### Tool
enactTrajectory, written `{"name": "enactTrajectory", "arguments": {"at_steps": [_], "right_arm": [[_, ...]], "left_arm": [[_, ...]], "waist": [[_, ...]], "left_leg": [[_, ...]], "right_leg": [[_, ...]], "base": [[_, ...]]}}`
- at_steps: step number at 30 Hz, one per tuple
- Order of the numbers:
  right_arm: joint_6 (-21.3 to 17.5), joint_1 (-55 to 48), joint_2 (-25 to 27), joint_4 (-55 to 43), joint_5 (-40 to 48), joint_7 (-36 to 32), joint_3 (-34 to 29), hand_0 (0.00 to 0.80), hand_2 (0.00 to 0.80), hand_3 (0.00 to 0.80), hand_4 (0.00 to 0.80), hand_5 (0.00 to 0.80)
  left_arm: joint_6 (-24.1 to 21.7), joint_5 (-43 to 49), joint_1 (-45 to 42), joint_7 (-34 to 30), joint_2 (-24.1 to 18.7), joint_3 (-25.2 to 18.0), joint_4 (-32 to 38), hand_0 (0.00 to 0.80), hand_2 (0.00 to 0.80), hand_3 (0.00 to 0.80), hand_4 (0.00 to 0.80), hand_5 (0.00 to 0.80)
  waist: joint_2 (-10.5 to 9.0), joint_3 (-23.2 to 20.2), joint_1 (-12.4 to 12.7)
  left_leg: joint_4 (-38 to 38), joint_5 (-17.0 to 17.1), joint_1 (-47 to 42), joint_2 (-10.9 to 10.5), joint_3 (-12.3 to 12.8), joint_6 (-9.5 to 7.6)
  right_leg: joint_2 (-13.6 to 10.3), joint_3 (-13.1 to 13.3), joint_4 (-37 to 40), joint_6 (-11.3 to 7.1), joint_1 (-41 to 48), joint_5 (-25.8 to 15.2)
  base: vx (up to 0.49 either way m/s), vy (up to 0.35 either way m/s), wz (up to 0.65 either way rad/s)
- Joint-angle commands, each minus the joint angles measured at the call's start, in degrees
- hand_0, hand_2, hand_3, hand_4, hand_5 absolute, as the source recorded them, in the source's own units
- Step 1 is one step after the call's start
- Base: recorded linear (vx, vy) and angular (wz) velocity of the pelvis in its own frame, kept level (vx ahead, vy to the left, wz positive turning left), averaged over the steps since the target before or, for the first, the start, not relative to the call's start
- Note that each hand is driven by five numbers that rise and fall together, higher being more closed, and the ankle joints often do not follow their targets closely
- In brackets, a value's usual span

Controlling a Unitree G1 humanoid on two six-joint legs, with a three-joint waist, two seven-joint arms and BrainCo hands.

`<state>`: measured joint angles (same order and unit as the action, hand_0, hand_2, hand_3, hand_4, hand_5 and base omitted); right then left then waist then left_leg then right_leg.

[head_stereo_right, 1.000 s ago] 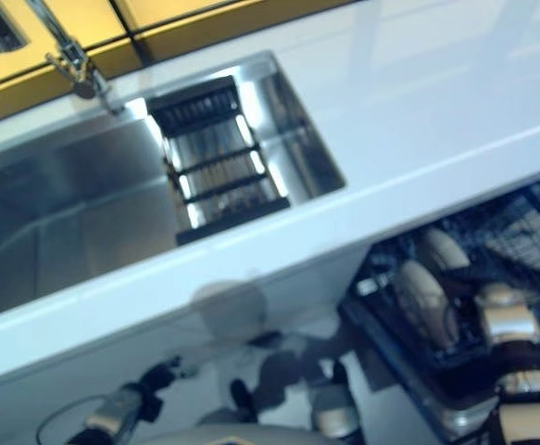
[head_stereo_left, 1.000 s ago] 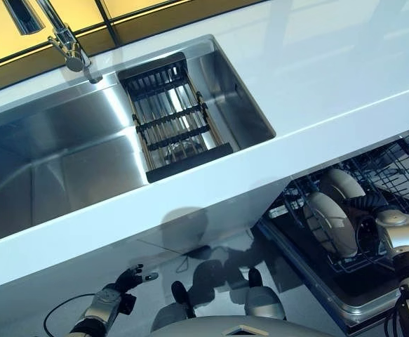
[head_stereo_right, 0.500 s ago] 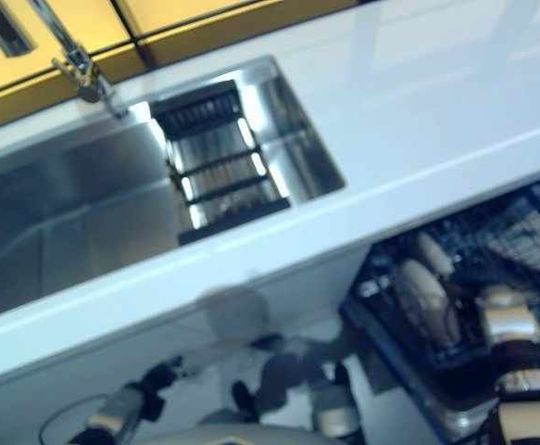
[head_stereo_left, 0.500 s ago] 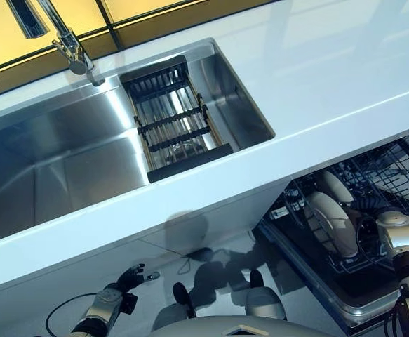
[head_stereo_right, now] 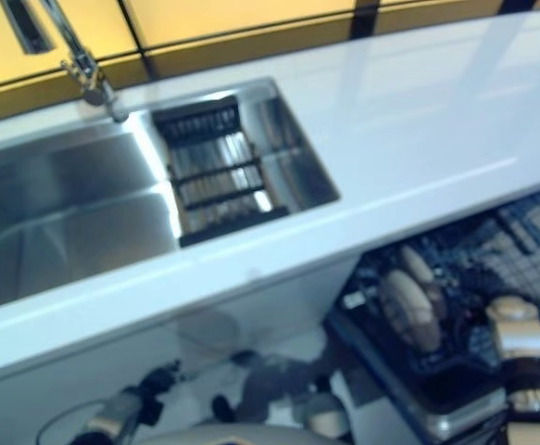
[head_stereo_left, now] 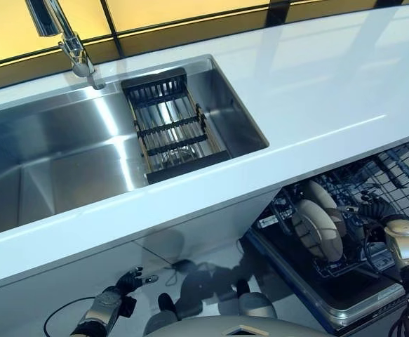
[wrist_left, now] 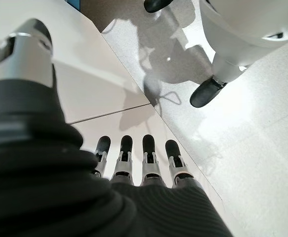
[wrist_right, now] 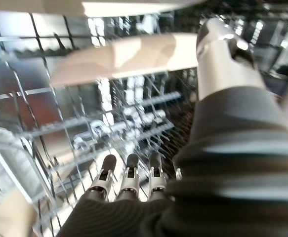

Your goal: Take plates into dishwasher

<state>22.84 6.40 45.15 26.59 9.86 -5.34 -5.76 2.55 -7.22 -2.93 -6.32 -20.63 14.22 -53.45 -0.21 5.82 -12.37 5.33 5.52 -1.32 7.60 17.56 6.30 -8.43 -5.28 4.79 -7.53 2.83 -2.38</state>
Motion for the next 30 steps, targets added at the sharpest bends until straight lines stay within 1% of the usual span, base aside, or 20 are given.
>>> {"name": "enactTrajectory", "arguments": {"at_steps": [1, 5, 7, 9, 10, 11, 12, 14, 15, 16, 18, 20, 21, 22, 23, 24, 25, 26, 28, 30], "right_arm": [[-1.0, -0.7, 4.5, -4.0, 0.9, -0.4, -5.0, 0.0, 0.0, 0.0, 0.0, 0.0], [-0.3, -5.7, 5.9, -7.6, 1.8, -0.7, -10.7, 0.0, 0.0, 0.0, 0.0, 0.0], [-0.1, -8.9, 5.9, -9.3, 4.0, -0.5, -14.3, 0.0, 0.0, 0.0, 0.0, 0.0], [-0.2, -12.3, 5.0, -9.9, 5.6, 0.7, -17.9, 0.0, 0.0, 0.0, 0.0, 0.0], [-0.4, -12.9, 4.7, -9.8, 6.0, 0.8, -18.7, 0.0, 0.0, 0.0, 0.0, 0.0], [-0.2, -14.9, 3.6, -10.0, 8.7, 2.1, -21.2, 0.0, 0.0, 0.0, 0.0, 0.0], [0.3, -15.6, 2.9, -10.0, 9.7, 2.8, -22.3, 0.0, 0.0, 0.0, 0.0, 0.0], [1.1, -16.7, 1.6, -8.5, 11.5, 4.6, -24.4, 0.0, 0.0, 0.0, 0.0, 0.0], [0.7, -17.0, 1.0, -6.9, 13.3, 5.9, -25.0, 0.0, 0.0, 0.0, 0.0, 0.0], [-0.6, -17.4, 0.0, -4.6, 15.5, 6.7, -25.4, 0.0, 0.0, 0.0, 0.0, 0.0], [-2.5, -18.0, -2.7, -0.2, 18.9, 10.0, -25.9, 0.0, 0.0, 0.0, 0.0, 0.0], [-4.2, -17.9, -4.4, 3.7, 21.1, 13.2, -25.7, 0.0, 0.0, 0.0, 0.0, 0.0], [-4.8, -17.5, -5.1, 5.0, 22.6, 15.1, -25.3, 0.0, 0.0, 0.0, 0.0, 0.0], [-5.1, -17.1, -5.4, 6.0, 23.5, 16.4, -25.2, 0.0, 0.0, 0.0, 0.0, 0.0], [-5.1, -16.9, -5.5, 6.2, 23.5, 16.8, -25.1, 0.0, 0.0, 0.0, 0.0, 0.0], [-6.4, -16.4, -6.0, 7.6, 24.2, 17.8, -24.3, 0.0, 0.0, 0.0, 0.0, 0.0], [-7.1, -16.1, -6.1, 8.1, 25.1, 18.2, -23.9, 0.0, 0.0, 0.0, 0.0, 0.0], [-8.1, -15.8, -6.4, 8.3, 26.2, 18.1, -23.2, 0.0, 0.0, 0.0, 0.0, 0.0], [-9.2, -15.7, -6.5, 8.0, 25.7, 17.5, -22.2, 0.0, 0.0, 0.0, 0.0, 0.0], [-9.2, -15.9, -6.1, 7.1, 24.3, 16.4, -22.2, 0.0, 0.0, 0.0, 0.0, 0.0]], "left_arm": [[0.9, -5.1, 2.1, 2.0, 1.5, -4.2, -5.6, 0.0, 0.0, 0.0, 0.0, 0.0], [3.4, -6.7, 2.3, 1.2, 2.0, -6.2, -8.8, 0.0, 0.0, 0.0, 0.0, 0.0], [3.6, -6.8, 2.6, 1.3, 1.7, -6.9, -11.2, 0.0, 0.0, 0.0, 0.0, 0.0], [4.4, -5.4, 3.0, 1.7, 0.9, -6.9, -12.7, 0.0, 0.0, 0.0, 0.0, 0.0], [4.6, -5.1, 3.1, 1.8, 0.7, -7.0, -12.9, 0.0, 0.0, 0.0, 0.0, 0.0], [5.4, -3.7, 3.2, 2.6, 0.1, -7.1, -13.4, 0.0, 0.0, 0.0, 0.0, 0.0], [5.7, -3.0, 3.0, 3.0, -0.5, -7.3, -13.4, 0.0, 0.0, 0.0, 0.0, 0.0], [6.4, -3.1, 2.8, 4.1, -1.9, -7.7, -13.2, 0.0, 0.0, 0.0, 0.0, 0.0], [6.6, -3.6, 2.8, 4.4, -2.5, -8.0, -13.4, 0.0, 0.0, 0.0, 0.0, 0.0], [6.9, -4.3, 2.9, 4.5, -3.2, -8.7, -13.8, 0.0, 0.0, 0.0, 0.0, 0.0], [6.7, -5.2, 2.6, 4.4, -4.6, -10.2, -15.0, 0.0, 0.0, 0.0, 0.0, 0.0], [6.8, -5.7, 2.2, 4.4, -5.5, -11.2, -15.8, 0.0, 0.0, 0.0, 0.0, 0.0], [6.9, -5.8, 2.3, 4.4, -6.0, -11.3, -16.1, 0.0, 0.0, 0.0, 0.0, 0.0], [7.1, -5.9, 2.5, 4.5, -6.4, -11.4, -16.3, 0.0, 0.0, 0.0, 0.0, 0.0], [7.3, -6.0, 2.7, 4.6, -6.6, -11.4, -16.4, 0.0, 0.0, 0.0, 0.0, 0.0], [7.3, -5.8, 3.3, 4.6, -7.2, -11.6, -17.3, 0.0, 0.0, 0.0, 0.0, 0.0], [7.6, -5.9, 3.6, 4.7, -7.5, -11.8, -17.6, 0.0, 0.0, 0.0, 0.0, 0.0], [8.2, -6.9, 4.1, 5.3, -7.6, -12.1, -17.7, 0.0, 0.0, 0.0, 0.0, 0.0], [8.4, -7.8, 4.3, 6.0, -7.1, -13.4, -18.3, 0.0, 0.0, 0.0, 0.0, 0.0], [8.0, -8.2, 3.8, 5.8, -6.5, -14.2, -18.3, 0.0, 0.0, 0.0, 0.0, 0.0]], "waist": [[-1.09, -2.2, -0.7], [-2.71, -2.0, -2.4], [-3.65, -1.5, -3.6], [-4.56, -1.2, -4.9], [-4.86, -1.2, -5.1], [-5.07, -0.7, -6.0], [-5.06, -0.5, -6.2], [-4.47, -0.2, -5.9], [-4.1, -0.2, -5.4], [-3.73, -0.4, -4.6], [-3.11, -0.9, -2.9], [-3.3, -1.6, -1.0], [-3.51, -1.8, 0.1], [-3.89, -1.7, 0.8], [-4.11, -1.4, 0.9], [-4.76, -0.9, 2.2], [-4.79, -0.5, 2.7], [-4.96, -0.3, 3.6], [-4.81, -0.2, 4.0], [-4.26, -0.3, 4.0]], "left_leg": [[-1.6, -8.2, -4.8, -1.6, 2.1, -2.92], [-5.2, -10.6, -4.7, -1.9, 2.6, -4.34], [-7.4, -12.0, -4.2, -2.4, 2.3, -5.17], [-8.3, -12.7, -3.9, -3.2, 2.4, -5.54], [-8.2, -12.3, -3.8, -3.5, 2.4, -5.42], [-7.2, -12.2, -4.6, -3.9, 2.1, -5.07], [-6.3, -11.7, -4.9, -4.0, 1.9, -4.93], [-4.5, -9.9, -4.3, -3.6, 1.1, -4.89], [-4.1, -9.1, -3.4, -3.2, 0.8, -4.98], [-4.2, -8.0, -2.0, -2.6, 0.4, -4.9], [-6.0, -7.6, 1.0, -0.9, 0.3, -4.81], [-9.7, -7.3, 4.6, 1.0, 0.7, -4.47], [-12.2, -8.9, 6.1, 2.3, -0.2, -4.08], [-14.9, -9.1, 8.1, 3.5, -0.1, -4.0], [-16.2, -8.2, 9.2, 4.0, 0.6, -4.33], [-19.9, -9.0, 12.2, 5.2, -0.7, -4.12], [-22.0, -9.6, 13.8, 6.0, -1.8, -3.84], [-22.8, -9.0, 15.5, 7.1, -2.8, -3.16], [-20.3, -6.6, 15.3, 8.1, -4.0, -1.69], [-16.7, -4.2, 14.0, 8.9, -4.5, -0.8]], "right_leg": [[1.5, 1.5, -4.4, -2.63, -5.7, -1.5], [1.1, 3.8, -7.0, -3.02, -6.7, -1.2], [1.0, 5.1, -8.6, -3.56, -8.1, -1.9], [1.0, 5.9, -8.0, -4.25, -9.0, -3.9], [1.0, 6.0, -7.7, -4.42, -9.7, -4.9], [1.2, 5.9, -7.0, -5.71, -11.3, -7.3], [1.6, 5.9, -7.6, -6.17, -12.5, -8.2], [2.3, 6.3, -8.9, -6.2, -13.0, -7.6], [1.9, 6.8, -10.4, -5.86, -12.6, -7.2], [1.0, 7.2, -11.7, -5.27, -12.0, -7.0], [-2.1, 7.6, -13.8, -4.48, -9.2, -6.6], [-5.3, 8.3, -14.9, -4.05, -6.7, -8.5], [-6.7, 8.4, -15.1, -4.22, -4.9, -8.1], [-7.2, 8.2, -14.1, -4.12, -3.1, -7.1], [-7.3, 7.8, -13.6, -3.8, -2.9, -7.5], [-7.3, 7.1, -12.8, -3.87, -1.8, -5.1], [-6.7, 6.1, -12.5, -3.91, -0.6, -3.3], [-6.1, 5.0, -12.1, -3.97, 0.6, -0.8], [-4.6, 4.7, -13.0, -4.06, 0.6, 1.5], [-3.2, 4.8, -14.5, -3.86, -0.3, 3.3]], "base": [[0.032, 0.117, -0.04], [0.029, 0.081, -0.14], [0.049, 0.046, -0.1], [0.053, 0.009, -0.08], [0.052, 0.02, -0.11], [0.008, 0.023, -0.12], [-0.038, 0.033, -0.14], [-0.234, -0.024, -0.21], [-0.36, -0.108, -0.26], [-0.374, -0.158, -0.35], [-0.42, -0.258, -0.49], [-0.401, -0.373, -0.2], [-0.328, -0.384, -0.02], [-0.293, -0.305, -0.07], [-0.376, -0.344, -0.16], [-0.328, -0.296, -0.07], [-0.362, -0.379, -0.14], [-0.294, -0.284, -0.29], [-0.315, -0.27, -0.32], [-0.229, -0.163, 0.09]]}}
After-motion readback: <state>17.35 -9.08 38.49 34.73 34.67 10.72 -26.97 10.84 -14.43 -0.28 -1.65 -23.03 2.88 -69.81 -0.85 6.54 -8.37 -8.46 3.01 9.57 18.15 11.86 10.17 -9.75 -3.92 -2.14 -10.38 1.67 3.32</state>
